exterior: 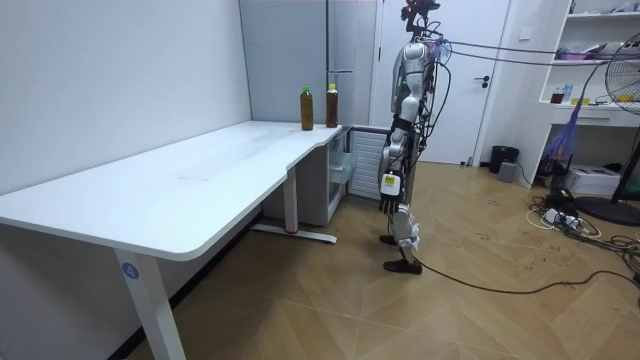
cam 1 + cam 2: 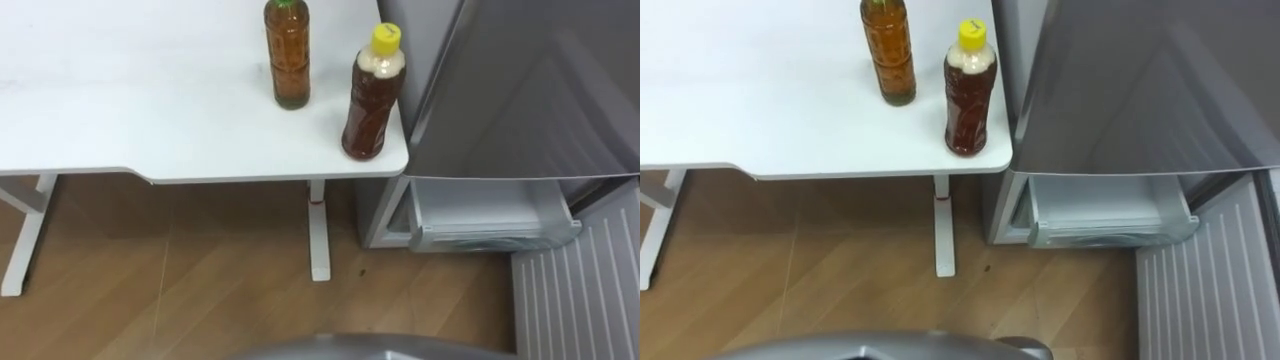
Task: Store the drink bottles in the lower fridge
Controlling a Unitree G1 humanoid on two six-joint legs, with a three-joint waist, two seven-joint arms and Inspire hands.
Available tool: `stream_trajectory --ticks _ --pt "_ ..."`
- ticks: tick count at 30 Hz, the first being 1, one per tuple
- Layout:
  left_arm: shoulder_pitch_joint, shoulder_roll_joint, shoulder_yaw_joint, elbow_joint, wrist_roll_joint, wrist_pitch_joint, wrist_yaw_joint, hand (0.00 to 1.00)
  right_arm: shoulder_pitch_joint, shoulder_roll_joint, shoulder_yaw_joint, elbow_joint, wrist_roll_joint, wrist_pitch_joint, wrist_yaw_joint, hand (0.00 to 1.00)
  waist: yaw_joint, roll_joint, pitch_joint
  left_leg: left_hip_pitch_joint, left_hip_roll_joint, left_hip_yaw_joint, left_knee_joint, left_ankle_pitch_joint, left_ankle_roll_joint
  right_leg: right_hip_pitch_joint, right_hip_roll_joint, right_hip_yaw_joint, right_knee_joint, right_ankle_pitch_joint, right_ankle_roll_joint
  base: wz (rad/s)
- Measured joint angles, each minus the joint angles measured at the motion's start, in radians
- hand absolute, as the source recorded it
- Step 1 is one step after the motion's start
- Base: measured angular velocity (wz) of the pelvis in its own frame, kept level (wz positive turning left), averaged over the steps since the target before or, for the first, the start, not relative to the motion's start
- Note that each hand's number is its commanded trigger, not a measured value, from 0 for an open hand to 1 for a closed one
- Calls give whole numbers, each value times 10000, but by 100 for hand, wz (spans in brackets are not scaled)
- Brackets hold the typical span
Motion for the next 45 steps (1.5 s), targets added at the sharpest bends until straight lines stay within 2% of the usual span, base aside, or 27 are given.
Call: stream_trajectory --ticks 5,9,14,18,21,22,25,29,32,34,37,39,40,42,43,45 --pt "61 -20 30 12 -104 -90 107 0 -37 -4 -7 9 -10 -36 -70 0 -2 55 -1 7 4 0 6 0 0 42 4 -7 -65 -1 -2 1" --pt "86 -68 690 16 -544 -131 359 0 4 -27 -12 7 -7 -103 -97 0 43 93 -2 38 5 -10 14 -1 0 105 15 8 -112 0 -3 1" --pt "100 -106 1071 8 -1100 -132 858 0 15 -109 -28 3 -11 -90 -41 0 162 133 -3 32 -1 -54 49 -1 -1 118 5 -8 -122 0 -3 0" --pt "142 -137 1299 4 -1906 -141 1431 0 18 -140 -26 31 16 -89 -49 0 238 147 -5 24 -6 -132 47 -1 -1 139 6 -51 -129 0 -3 3" --pt "206 -140 1881 4 -3095 -200 1850 0 43 -145 -140 58 78 -85 -133 0 247 169 -13 32 -9 -151 24 -1 -1 146 -2 -91 -121 -1 -3 4" --pt "212 -150 2253 3 -3758 -259 2050 0 54 -151 -335 86 57 -88 -147 0 255 174 -7 50 -14 -152 22 -1 0 144 -4 -87 -123 0 -3 0" --pt "258 -158 2803 -5 -5267 -578 2623 0 90 -163 -498 81 -12 -96 -210 0 266 188 -5 91 -23 -145 -18 -1 0 141 -8 -73 -122 -2 0 0" --pt "247 -157 3119 -14 -6160 -889 3134 0 137 -181 -692 77 -27 -141 -210 0 274 232 -6 124 -23 -144 -105 -2 1 125 -2 -63 -106 -2 1 0" --pt "227 -157 3535 -273 -6916 -1044 3462 0 170 -194 -840 95 73 -214 -220 0 296 349 -56 171 -8 -150 -186 -2 2 151 17 -57 -99 2 2 0" --pt "244 -149 3964 -610 -7921 -1241 3761 0 221 -198 -1170 117 72 -217 -241 0 321 365 -65 209 -7 -152 -166 -2 1 159 15 -63 -103 2 2 0" --pt "270 -163 4191 -1313 -8972 -1351 4095 0 259 -199 -1291 116 75 -217 -285 0 375 417 -73 203 -10 -175 -167 -2 1 201 7 -76 -94 2 2 0" --pt "151 -157 4351 -1766 -10047 -1656 4381 0 363 -200 -1360 86 84 -248 -334 0 539 420 -49 288 -15 -171 -163 -1 1 236 7 -15 -49 1 2 -5" --pt "122 -158 4428 -1874 -10233 -1699 4459 0 365 -202 -1362 86 55 -270 -333 0 570 417 -38 310 -14 -172 -163 -1 1 233 6 1 -2 -2 1 -7" --pt "-69 -91 4448 -2023 -10668 -2017 4774 0 363 -210 -1360 87 -86 -393 -325 0 572 377 -9 307 -33 -158 -169 -2 2 198 -18 -28 36 -36 5 0" --pt "-170 -59 4449 -2027 -10808 -2169 4926 0 374 -218 -1361 88 -106 -450 -309 0 573 387 -9 290 -35 -153 -187 -2 2 129 -15 -15 40 -38 8 0" --pt "-187 -35 4649 -2350 -11065 -2254 5243 0 406 -217 -1430 73 -130 -500 -255 0 549 416 -33 277 -29 -228 -237 -6 3 105 3 -8 40 -37 7 0"
